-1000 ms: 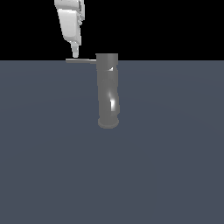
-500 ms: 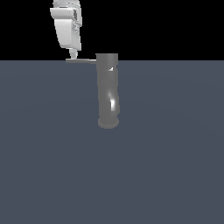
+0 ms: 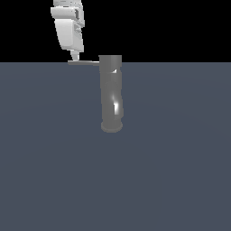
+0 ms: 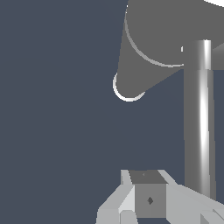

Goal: Turn on the faucet by rotating a designated handle.

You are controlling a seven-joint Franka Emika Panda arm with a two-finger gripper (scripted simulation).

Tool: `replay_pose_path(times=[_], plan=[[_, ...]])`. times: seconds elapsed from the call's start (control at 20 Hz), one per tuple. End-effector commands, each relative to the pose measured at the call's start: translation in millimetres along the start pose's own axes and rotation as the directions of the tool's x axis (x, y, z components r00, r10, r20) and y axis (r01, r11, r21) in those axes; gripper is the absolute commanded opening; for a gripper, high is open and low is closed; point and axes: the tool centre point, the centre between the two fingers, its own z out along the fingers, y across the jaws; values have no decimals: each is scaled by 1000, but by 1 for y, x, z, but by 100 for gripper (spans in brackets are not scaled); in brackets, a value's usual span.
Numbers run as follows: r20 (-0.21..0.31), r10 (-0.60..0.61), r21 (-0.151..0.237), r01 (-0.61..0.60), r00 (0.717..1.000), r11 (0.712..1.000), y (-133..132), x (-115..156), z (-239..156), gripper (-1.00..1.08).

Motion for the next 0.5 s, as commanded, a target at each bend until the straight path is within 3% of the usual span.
replay_pose_path(times=[0.0,0.45], plan=[[0,0,0,0,1000,1000,6,0,0,-100],[0,0,0,0,1000,1000,28,2,0,-100]])
